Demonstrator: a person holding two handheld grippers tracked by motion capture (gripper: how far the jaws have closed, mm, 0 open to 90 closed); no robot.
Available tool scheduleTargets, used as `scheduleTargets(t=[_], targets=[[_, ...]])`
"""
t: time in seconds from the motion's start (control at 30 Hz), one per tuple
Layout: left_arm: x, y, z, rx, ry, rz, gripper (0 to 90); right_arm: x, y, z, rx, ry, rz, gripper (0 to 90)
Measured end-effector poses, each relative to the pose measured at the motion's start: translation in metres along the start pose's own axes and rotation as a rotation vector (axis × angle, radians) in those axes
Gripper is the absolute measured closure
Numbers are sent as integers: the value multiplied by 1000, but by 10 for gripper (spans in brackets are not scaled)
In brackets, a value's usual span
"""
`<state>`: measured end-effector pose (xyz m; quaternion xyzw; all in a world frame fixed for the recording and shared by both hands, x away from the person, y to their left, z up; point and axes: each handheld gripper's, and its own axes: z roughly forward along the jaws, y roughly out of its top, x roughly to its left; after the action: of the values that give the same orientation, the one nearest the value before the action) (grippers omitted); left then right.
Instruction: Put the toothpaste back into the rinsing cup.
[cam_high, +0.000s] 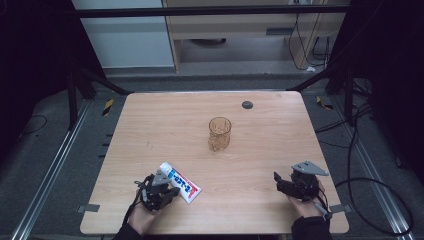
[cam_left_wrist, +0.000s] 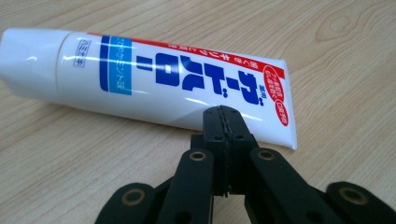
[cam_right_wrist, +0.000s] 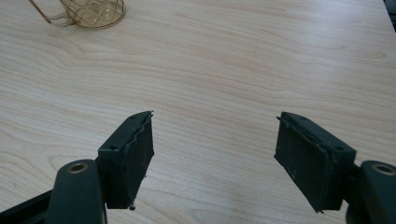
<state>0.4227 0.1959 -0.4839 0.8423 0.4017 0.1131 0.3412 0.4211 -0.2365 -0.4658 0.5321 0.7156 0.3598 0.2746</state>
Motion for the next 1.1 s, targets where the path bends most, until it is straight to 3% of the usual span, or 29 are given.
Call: scheduleTargets(t=[0.1,0.37,0.8,0.97,1.1], targets=[[-2,3,3,-9,-6,-4,891,0,0,1,3,-2,1,274],[-7,12,14,-10,-2,34,891,-1,0,2,8,-6,-1,271],[-8,25,24,-31,11,44,891,-2,-1,2,3,-11,0,269],[-4,28,14,-57,14,33,891,-2,-1,3,5,-12,0,269],[12,38,-6,-116,50,16,891,-3,-1,2,3,-15,5,269]])
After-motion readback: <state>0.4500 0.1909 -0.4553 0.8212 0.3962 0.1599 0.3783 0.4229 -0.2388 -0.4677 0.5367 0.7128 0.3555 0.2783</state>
